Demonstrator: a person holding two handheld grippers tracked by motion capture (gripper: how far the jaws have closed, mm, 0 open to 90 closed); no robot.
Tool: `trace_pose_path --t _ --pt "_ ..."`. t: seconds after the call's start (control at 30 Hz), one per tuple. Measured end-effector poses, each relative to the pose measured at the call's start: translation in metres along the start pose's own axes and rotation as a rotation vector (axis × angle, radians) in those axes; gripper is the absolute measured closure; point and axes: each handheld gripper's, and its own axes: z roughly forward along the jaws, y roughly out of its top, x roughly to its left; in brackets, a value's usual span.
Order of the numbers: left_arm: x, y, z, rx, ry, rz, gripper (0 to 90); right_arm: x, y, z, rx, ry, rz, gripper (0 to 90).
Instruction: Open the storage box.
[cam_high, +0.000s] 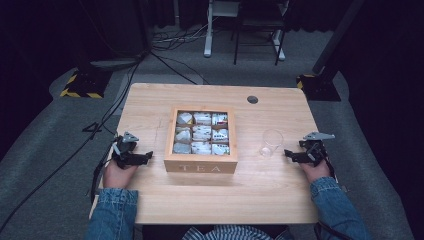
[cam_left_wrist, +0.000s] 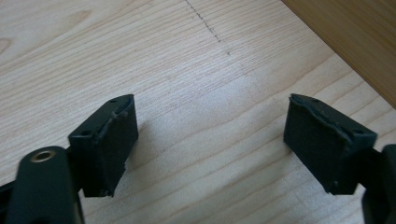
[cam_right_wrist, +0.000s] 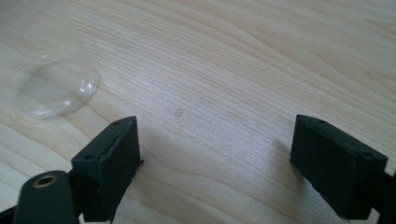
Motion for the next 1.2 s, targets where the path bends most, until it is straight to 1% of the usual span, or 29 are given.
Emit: trace_pose_path --t 0.03,0.1,0.13,0.17,0.23,0.27,0.3,0.37,0.43,0.47,0.5,0.53,0.57,0.6,0.67,0.73,0.77,0.8,0.83,0.9,0.93,1.03,1.07,1.1,1.2 --pt "0.001 0.001 -0.001 0.008 -0.014 -0.01 20.4 0.0 0.0 0.0 0.0 0.0 0.0 16.2" --pt "0.0 0.005 -0.005 0.005 -0.041 -0.023 21.7 0.0 0.0 0.0 0.0 -0.001 0.001 16.4" --pt "-0.001 0.007 -0.007 -0.006 -0.049 -0.017 22.0 0.0 0.0 0.0 0.0 -0.001 0.001 16.4" --pt "-0.003 0.01 -0.01 -0.012 -0.057 -0.021 22.4 0.0 0.0 0.0 0.0 -0.001 0.001 16.5" --pt "-0.007 0.015 -0.018 -0.018 -0.068 0.0 22.5 0.0 0.0 0.0 -0.001 -0.001 0.0 16.5" --pt "-0.009 0.018 -0.021 -0.03 -0.072 0.008 22.7 0.0 0.0 0.0 0.0 -0.001 0.001 16.5" --pt "-0.009 0.018 -0.021 -0.03 -0.072 0.008 23.2 0.0 0.0 0.0 0.0 -0.001 0.001 16.5" --pt "-0.016 0.023 -0.031 -0.043 -0.088 0.034 23.3 0.0 0.0 0.0 0.0 -0.001 0.001 16.5" --pt "-0.018 0.025 -0.033 -0.049 -0.095 0.036 23.2 0.0 0.0 0.0 0.0 -0.001 0.001 16.5" --pt "-0.022 0.028 -0.038 -0.06 -0.113 0.037 23.2 0.0 0.0 0.0 0.0 -0.001 0.001 16.5" --pt "-0.025 0.031 -0.041 -0.078 -0.136 0.028 23.2 0.0 0.0 0.0 0.0 -0.001 0.001 16.5" --pt "-0.027 0.032 -0.042 -0.091 -0.162 0.008 23.1 0.0 0.0 0.0 -0.001 -0.001 0.001 16.5" --pt "-0.029 0.035 -0.045 -0.103 -0.198 -0.003 23.1 0.0 0.0 0.0 0.0 -0.001 0.001 16.5" --pt "-0.032 0.037 -0.046 -0.109 -0.216 -0.012 23.0 0.0 0.0 0.0 0.0 -0.001 0.001 16.5" --pt "-0.039 0.041 -0.049 -0.123 -0.234 0.003 22.8 0.0 0.0 0.0 0.0 -0.001 0.001 16.5" --pt "-0.046 0.045 -0.052 -0.121 -0.239 0.024 22.1 0.0 0.0 0.0 0.0 -0.001 0.001 16.5" --pt "-0.049 0.046 -0.053 -0.118 -0.252 0.032 21.9 0.0 0.0 0.0 0.0 -0.001 0.001 16.5" --pt "-0.051 0.047 -0.052 -0.116 -0.266 0.034 21.2 0.0 0.0 0.0 0.0 -0.001 0.001 16.5" --pt "-0.051 0.047 -0.052 -0.116 -0.266 0.034 19.9 0.0 0.0 0.0 0.0 -0.001 0.001 16.5" --pt "-0.057 0.048 -0.049 -0.097 -0.318 0.032 18.0 0.0 0.0 0.0 0.0 -0.001 0.001 16.5" --pt "-0.058 0.048 -0.047 -0.088 -0.336 0.043 17.0 0.0 0.0 0.0 -0.001 -0.001 0.001 16.5" --pt "-0.066 0.049 -0.043 -0.059 -0.345 0.081 15.5 0.0 0.0 0.0 -0.001 0.0 0.001 16.5" --pt "-0.068 0.05 -0.042 -0.055 -0.349 0.085 15.3 0.0 0.0 0.0 -0.001 -0.001 0.001 16.5" --pt "-0.071 0.05 -0.041 -0.041 -0.346 0.101 15.2 0.0 0.0 0.0 -0.001 -0.001 0.001 16.5" --pt "-0.076 0.051 -0.038 -0.004 -0.327 0.123 12.3 0.0 0.0 0.0 -0.001 0.0 0.002 16.5"
